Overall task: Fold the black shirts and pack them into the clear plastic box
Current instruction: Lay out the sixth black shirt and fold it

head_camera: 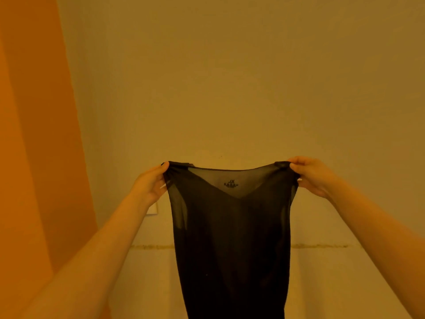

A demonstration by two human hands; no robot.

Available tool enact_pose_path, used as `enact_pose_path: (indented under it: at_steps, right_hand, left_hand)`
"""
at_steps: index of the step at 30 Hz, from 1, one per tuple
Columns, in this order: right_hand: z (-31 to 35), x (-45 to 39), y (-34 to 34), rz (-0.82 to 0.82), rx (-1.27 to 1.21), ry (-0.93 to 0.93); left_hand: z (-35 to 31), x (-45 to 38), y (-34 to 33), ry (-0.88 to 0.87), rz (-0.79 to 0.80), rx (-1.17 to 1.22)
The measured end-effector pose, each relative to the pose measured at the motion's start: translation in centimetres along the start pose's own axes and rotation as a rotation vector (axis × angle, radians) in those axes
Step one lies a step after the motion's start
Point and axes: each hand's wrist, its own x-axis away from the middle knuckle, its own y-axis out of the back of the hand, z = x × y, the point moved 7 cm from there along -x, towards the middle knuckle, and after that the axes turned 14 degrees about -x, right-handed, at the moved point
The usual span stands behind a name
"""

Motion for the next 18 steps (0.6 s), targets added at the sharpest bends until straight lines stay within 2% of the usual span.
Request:
enact_pose_path:
  at_steps: [3, 6, 9, 11, 15, 18]
  right_hand:
    - [0.0, 0.4, -0.7, 0.019, -0.225, 0.003]
    - [0.1, 0.8, -0.8, 0.069, -0.199, 0.009]
    - [0.2, 0.8, -0.5, 0.096, 0.083, 0.022]
    - [0.4, 0.5, 0.1, 0.038, 0.232, 0.07]
    - [0.8, -0.1, 0.9, -0.05, 0.076, 0.145]
    - [0.3, -0.4, 0.6, -0.032, -0.003, 0.107]
  left_hand:
    - [0.1, -0.3, -0.7, -0.021, 0.022, 0.136]
    - [-0.1, -0.8, -0.5, -0.081, -0.01, 0.133]
    - [-0.3, -1.2, 0.1, -0.128, -0.086, -0.014]
    - [-0.7, -1.2, 0.6, -0.165, -0.152, -0.188]
    - [-1.5, -0.7, 0.3, -0.261, -0.151, -0.503]
    - [-1.6, -0.1, -0.1, -0.243, -0.128, -0.549]
